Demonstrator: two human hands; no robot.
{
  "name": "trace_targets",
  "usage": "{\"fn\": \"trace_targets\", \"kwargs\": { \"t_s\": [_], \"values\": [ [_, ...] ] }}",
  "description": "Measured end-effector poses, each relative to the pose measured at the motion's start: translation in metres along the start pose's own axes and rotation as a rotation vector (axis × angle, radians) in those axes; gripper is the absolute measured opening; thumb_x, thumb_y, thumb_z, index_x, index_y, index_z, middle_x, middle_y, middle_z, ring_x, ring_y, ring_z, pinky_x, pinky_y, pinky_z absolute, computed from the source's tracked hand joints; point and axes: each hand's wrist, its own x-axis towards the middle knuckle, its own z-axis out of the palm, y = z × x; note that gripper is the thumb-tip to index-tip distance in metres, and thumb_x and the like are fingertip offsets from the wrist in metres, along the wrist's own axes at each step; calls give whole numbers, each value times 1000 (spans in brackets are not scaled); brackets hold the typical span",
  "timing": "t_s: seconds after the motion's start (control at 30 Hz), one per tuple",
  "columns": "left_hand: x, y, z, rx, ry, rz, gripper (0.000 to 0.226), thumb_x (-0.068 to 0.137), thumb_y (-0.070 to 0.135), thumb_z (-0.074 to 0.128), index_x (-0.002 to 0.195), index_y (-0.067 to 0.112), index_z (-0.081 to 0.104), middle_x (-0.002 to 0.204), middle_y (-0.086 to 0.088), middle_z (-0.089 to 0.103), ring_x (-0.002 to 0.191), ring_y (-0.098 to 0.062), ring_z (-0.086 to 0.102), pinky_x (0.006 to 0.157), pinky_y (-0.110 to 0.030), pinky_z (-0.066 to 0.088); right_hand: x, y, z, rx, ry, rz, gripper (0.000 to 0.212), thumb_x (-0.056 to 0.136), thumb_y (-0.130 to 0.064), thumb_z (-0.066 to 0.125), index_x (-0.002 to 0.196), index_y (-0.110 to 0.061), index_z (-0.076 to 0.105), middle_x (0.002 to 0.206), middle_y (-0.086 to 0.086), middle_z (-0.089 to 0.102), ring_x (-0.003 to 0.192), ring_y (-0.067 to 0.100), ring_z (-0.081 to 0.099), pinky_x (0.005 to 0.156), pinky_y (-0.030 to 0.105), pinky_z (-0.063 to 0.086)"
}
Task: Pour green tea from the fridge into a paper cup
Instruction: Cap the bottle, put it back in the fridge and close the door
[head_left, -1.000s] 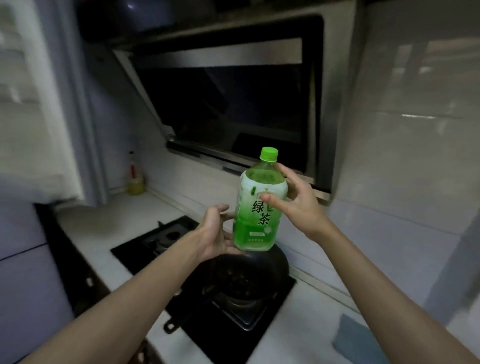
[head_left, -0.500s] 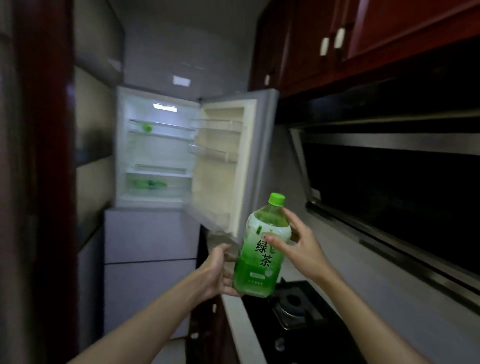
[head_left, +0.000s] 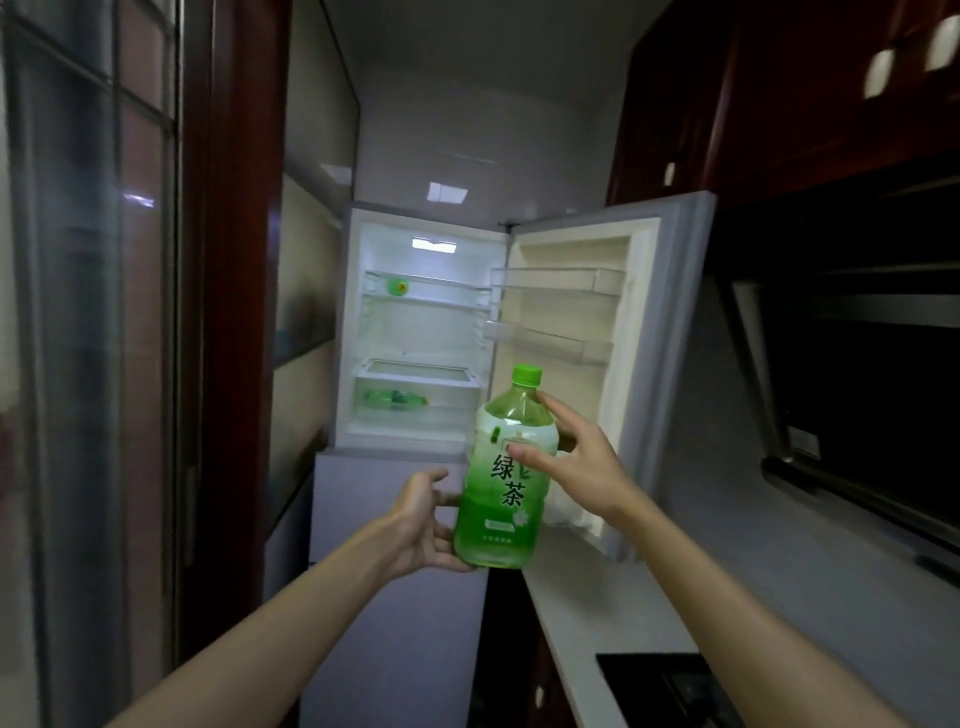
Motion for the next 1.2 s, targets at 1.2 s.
{"fn": "trace_targets", "kwargs": {
  "t_s": [1.2],
  "values": [
    [351, 179, -156, -171, 266, 86, 53, 96, 44, 31, 122, 0, 46, 113, -30, 52, 105, -48, 57, 85, -59, 50, 422, 204, 111, 97, -184, -120, 76, 73, -34, 84, 140, -26, 49, 119, -1, 65, 106, 15, 64, 89, 36, 57]
  ]
}}
